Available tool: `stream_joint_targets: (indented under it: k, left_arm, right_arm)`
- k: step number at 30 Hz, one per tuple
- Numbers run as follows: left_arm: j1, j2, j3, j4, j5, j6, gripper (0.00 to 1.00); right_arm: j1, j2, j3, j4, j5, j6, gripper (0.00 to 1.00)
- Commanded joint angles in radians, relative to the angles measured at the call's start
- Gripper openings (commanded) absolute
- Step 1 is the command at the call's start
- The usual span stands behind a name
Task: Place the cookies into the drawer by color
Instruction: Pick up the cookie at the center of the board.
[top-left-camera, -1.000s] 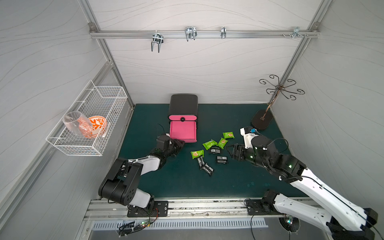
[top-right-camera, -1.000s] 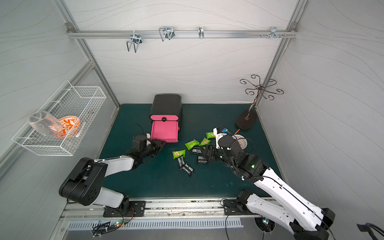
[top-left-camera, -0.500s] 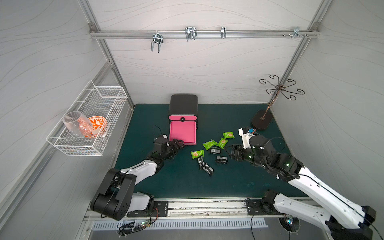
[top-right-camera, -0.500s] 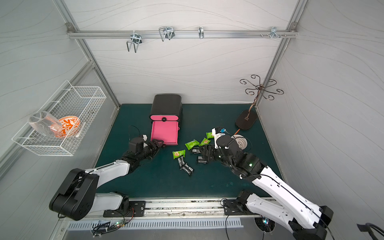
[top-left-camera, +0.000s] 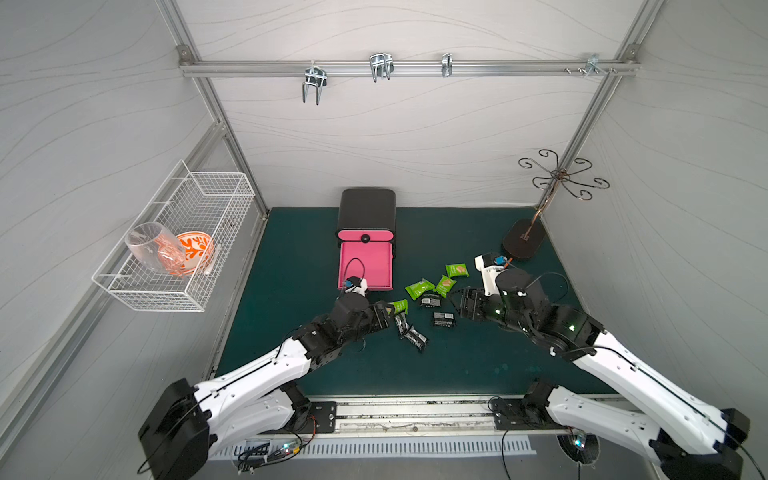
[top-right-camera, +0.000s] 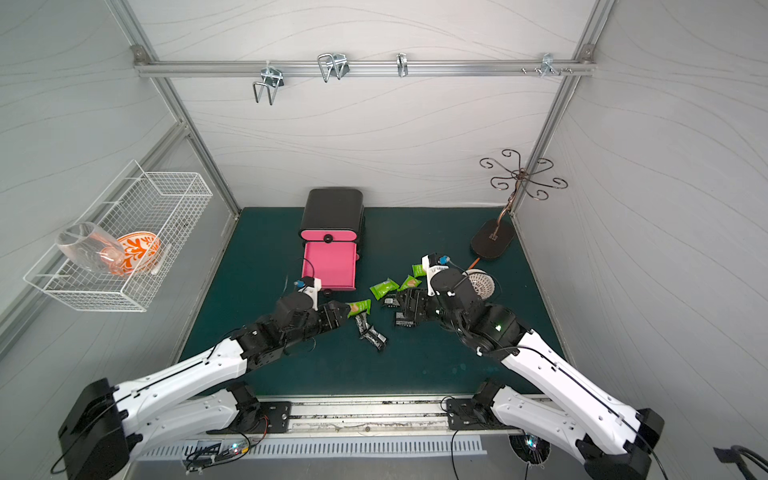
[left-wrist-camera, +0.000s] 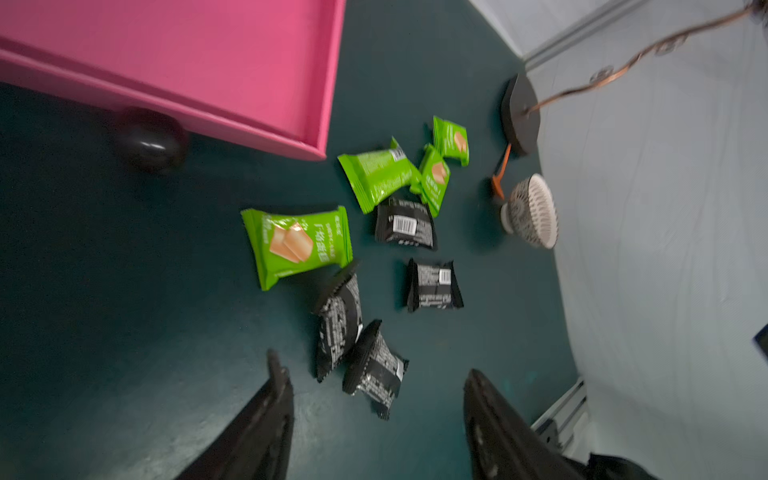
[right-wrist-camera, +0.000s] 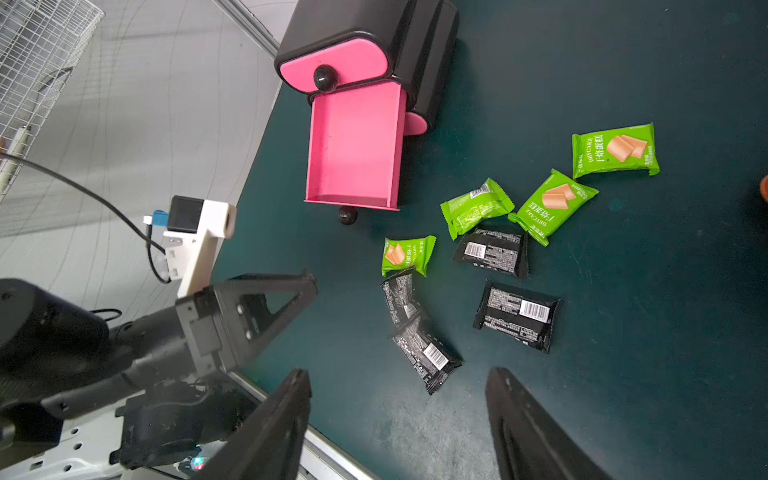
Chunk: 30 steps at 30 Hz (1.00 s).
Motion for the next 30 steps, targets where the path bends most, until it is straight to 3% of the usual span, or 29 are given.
stream_joint_targets:
  k: [1, 5, 11, 16, 21, 28, 30]
  left_arm:
    - [-0.069, 0.119, 0.068, -0.027, -0.157, 0.055, 0.67]
    - [-0.081, 0.275, 0.093, 0.087, -0.184, 0.003, 0.67]
    - [-0.08, 0.431, 0.172, 0.09, -0.177, 0.025, 0.65]
    - [-0.073, 0.486, 0.159, 0.155, -0.122, 0.021, 0.46]
    - [-0.055, 0.538, 0.16, 0.185, -0.064, -0.015, 0.37]
    - [-0.048, 0.51, 0.151, 0.188, -0.036, -0.007, 0.0]
    - [-0.042, 0.478, 0.145, 0.184, -0.025, -0.007, 0.0]
  right_arm:
    - [-0.002, 0.015, -0.005, 0.032, -0.028, 0.012, 0.71]
    - [-0.002, 0.014, -0.001, 0.013, -0.028, 0.007, 0.71]
    - [-0.002, -0.037, -0.02, -0.022, 0.002, 0.003, 0.72]
    - [-0.003, -0.067, -0.04, -0.03, 0.021, 0.003, 0.72]
    - [-0.003, -0.06, -0.032, -0.031, 0.019, 0.0, 0.72]
    - [-0.003, -0.041, -0.022, -0.026, 0.008, 0.001, 0.72]
    - [-0.003, -0.037, -0.017, -0.026, 0.004, 0.002, 0.72]
